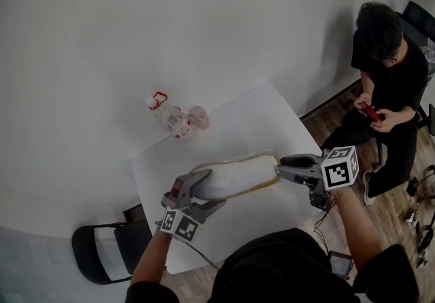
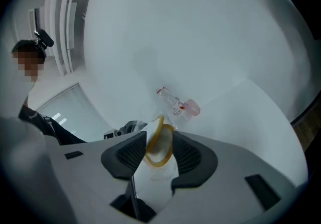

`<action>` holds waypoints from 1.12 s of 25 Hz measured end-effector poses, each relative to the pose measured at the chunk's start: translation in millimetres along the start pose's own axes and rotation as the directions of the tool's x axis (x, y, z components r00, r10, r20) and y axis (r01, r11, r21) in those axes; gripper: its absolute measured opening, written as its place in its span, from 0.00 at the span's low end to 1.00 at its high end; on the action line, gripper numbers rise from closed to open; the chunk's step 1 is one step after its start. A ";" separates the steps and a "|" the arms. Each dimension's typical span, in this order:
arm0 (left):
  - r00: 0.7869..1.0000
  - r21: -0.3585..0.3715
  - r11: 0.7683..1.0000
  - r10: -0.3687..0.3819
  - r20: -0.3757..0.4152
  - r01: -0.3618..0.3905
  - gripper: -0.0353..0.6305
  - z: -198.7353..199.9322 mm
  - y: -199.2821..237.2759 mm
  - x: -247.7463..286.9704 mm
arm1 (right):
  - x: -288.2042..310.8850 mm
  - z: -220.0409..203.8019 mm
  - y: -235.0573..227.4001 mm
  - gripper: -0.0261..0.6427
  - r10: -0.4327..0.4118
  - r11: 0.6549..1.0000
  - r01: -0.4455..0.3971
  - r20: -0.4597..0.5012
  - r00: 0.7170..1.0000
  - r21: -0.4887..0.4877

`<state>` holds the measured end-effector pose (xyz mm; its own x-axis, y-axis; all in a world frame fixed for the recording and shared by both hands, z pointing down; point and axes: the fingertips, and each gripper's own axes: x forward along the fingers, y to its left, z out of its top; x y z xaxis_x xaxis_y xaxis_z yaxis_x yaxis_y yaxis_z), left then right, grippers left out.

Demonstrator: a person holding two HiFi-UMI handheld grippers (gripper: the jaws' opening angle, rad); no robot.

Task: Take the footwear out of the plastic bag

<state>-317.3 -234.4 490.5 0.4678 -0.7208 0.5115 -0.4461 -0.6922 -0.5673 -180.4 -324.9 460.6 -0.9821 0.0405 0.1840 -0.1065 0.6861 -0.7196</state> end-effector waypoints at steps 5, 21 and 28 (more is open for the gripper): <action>0.999 0.043 0.999 0.025 0.021 -0.026 0.66 3.2 1.1 -3.7 | 5.1 -8.3 -7.5 0.33 0.010 0.997 -0.006 -0.053 0.999 0.075; 0.998 -0.074 0.996 0.044 0.038 -0.041 0.18 -6.8 -4.0 0.2 | 11.0 -31.3 2.9 0.34 -0.027 0.968 -0.014 -0.161 0.987 -0.249; 0.991 -0.095 0.995 0.045 0.124 -0.033 0.18 12.9 5.6 -20.0 | -18.3 7.1 -29.9 0.19 -0.197 0.783 0.157 0.000 0.980 -0.602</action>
<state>-319.4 -223.4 468.8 0.5383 -0.7411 0.4013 -0.5322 -0.6682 -0.5199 -160.4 -351.3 474.0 -0.9421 -0.0955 0.3216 -0.1443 0.9808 -0.1315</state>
